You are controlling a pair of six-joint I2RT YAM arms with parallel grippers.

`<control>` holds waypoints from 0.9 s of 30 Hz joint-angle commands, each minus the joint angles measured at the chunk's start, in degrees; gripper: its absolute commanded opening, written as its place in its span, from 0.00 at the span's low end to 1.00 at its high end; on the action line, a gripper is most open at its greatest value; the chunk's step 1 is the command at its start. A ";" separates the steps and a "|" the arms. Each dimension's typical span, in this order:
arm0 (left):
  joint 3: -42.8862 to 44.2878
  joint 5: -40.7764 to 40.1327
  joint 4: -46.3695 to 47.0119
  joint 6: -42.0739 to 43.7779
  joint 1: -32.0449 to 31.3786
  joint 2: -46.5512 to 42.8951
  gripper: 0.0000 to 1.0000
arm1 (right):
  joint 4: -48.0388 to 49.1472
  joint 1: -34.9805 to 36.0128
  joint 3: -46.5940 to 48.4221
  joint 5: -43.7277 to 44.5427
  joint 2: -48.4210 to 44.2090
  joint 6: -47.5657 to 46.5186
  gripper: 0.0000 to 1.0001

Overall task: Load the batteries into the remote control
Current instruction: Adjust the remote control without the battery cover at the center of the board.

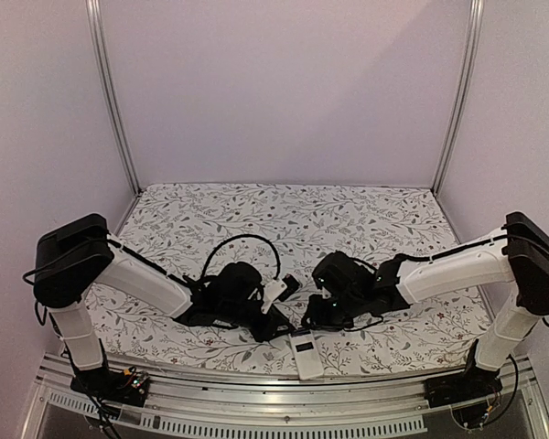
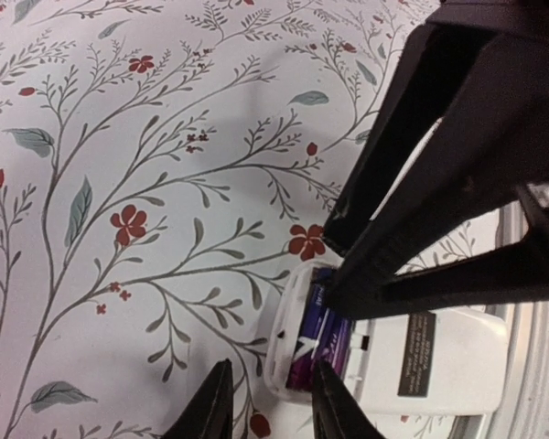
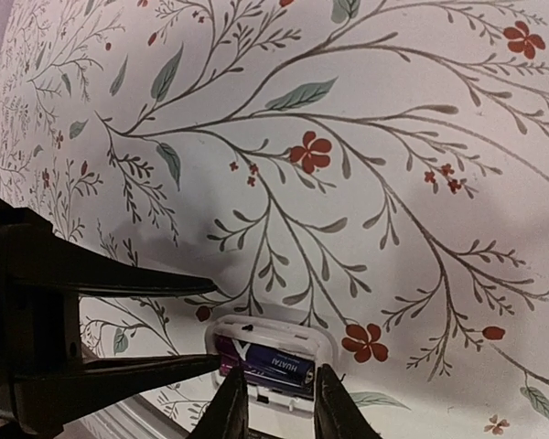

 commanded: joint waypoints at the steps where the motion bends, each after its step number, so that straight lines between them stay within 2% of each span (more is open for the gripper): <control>1: 0.60 -0.32 -0.92 0.92 -0.58 -0.03 0.29 | 0.61 -0.12 0.58 -0.52 2.72 -0.93 0.23; 19: -0.10 -0.48 -0.98 0.53 -0.65 0.06 0.29 | 1.74 1.31 -2.10 -0.90 2.97 0.67 0.16; 27: -0.19 -0.72 -1.18 0.75 -0.62 -0.26 0.29 | -2.91 3.89 -1.93 1.60 3.85 0.65 0.14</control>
